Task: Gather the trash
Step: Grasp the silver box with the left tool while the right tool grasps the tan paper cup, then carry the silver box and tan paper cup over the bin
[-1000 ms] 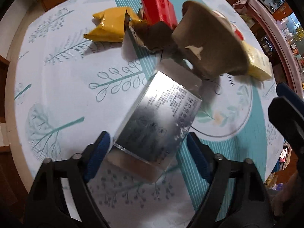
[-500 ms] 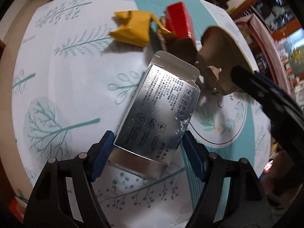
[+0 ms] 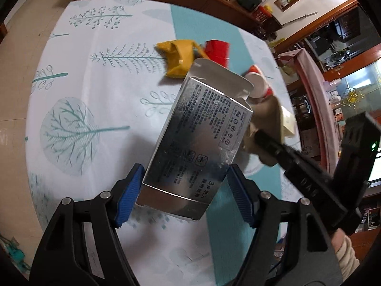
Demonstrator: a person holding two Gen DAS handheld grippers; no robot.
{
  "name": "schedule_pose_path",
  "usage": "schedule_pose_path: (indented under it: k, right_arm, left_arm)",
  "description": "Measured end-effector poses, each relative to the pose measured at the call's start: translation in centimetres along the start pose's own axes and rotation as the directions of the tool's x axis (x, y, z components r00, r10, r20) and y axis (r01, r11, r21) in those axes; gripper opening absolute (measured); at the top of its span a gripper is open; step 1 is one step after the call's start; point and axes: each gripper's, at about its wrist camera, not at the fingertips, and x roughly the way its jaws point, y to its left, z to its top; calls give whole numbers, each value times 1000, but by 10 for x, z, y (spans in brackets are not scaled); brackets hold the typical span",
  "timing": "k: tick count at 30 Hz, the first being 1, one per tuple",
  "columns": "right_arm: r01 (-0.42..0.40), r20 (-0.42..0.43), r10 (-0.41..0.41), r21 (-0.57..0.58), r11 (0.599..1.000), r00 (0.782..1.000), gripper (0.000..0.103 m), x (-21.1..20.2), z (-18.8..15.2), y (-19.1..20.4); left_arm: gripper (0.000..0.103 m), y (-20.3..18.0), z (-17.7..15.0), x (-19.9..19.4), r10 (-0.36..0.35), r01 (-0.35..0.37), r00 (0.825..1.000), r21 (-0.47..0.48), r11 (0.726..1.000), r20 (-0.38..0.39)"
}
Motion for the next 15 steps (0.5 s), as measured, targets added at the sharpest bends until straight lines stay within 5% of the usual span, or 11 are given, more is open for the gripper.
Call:
schedule_pose_path:
  k: [7, 15]
  right_arm:
    - [-66, 27, 64, 65, 996, 998, 11, -60, -54, -21]
    - [-143, 50, 140, 51, 988, 989, 11, -144, -133, -49]
  left_arm:
    - [69, -40, -41, -36, -9, 8, 999, 24, 1000, 39]
    - [69, -111, -143, -84, 11, -17, 993, 43, 999, 121]
